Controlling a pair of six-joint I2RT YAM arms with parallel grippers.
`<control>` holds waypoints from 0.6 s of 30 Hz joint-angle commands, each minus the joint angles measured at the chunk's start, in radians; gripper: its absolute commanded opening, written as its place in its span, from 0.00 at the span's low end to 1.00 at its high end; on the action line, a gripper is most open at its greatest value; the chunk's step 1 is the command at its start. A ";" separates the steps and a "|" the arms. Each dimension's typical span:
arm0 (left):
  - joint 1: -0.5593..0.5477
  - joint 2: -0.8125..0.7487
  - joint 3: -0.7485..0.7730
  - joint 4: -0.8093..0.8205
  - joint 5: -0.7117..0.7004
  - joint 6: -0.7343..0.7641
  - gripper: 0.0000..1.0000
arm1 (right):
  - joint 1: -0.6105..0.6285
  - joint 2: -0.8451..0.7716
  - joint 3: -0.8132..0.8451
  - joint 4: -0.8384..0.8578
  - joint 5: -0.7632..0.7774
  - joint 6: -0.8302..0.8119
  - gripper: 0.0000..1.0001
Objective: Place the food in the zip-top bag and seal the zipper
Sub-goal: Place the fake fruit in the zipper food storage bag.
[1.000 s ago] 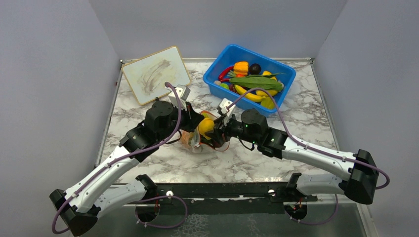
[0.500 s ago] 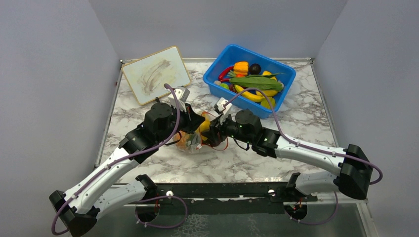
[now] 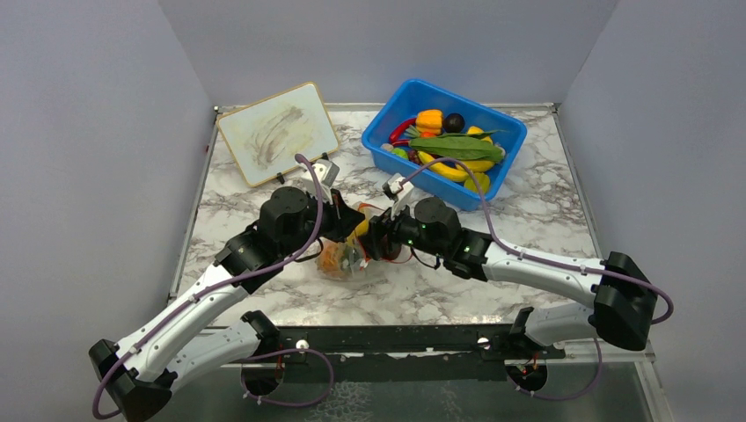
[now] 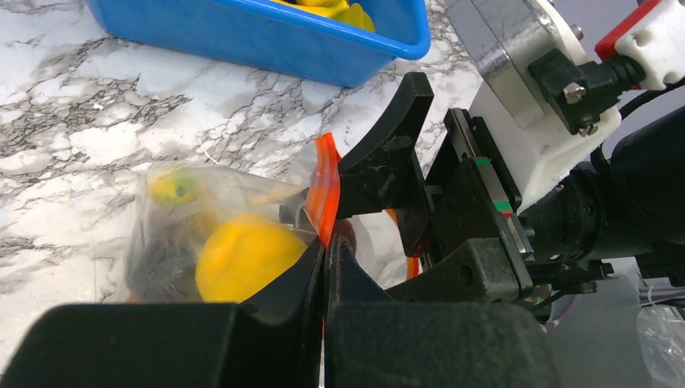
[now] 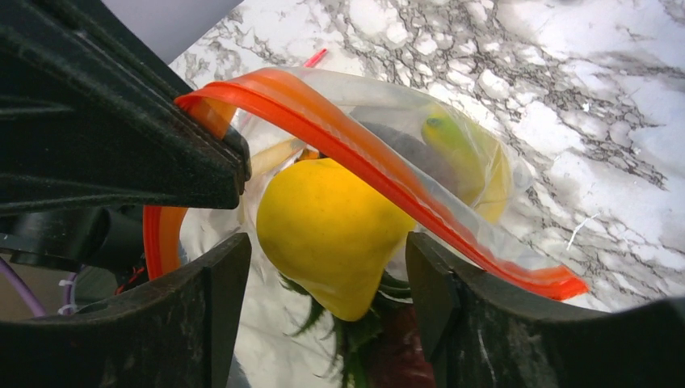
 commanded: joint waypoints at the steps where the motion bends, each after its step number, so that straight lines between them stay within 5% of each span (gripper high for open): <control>1: 0.003 -0.038 0.009 0.033 -0.012 0.021 0.00 | 0.007 -0.040 0.057 -0.111 0.053 -0.013 0.73; 12: 0.003 -0.050 0.001 0.002 -0.065 0.067 0.00 | 0.007 -0.112 0.155 -0.294 0.042 -0.035 0.74; 18: 0.003 -0.056 0.001 0.002 -0.068 0.069 0.00 | 0.006 -0.118 0.158 -0.302 0.008 -0.041 0.50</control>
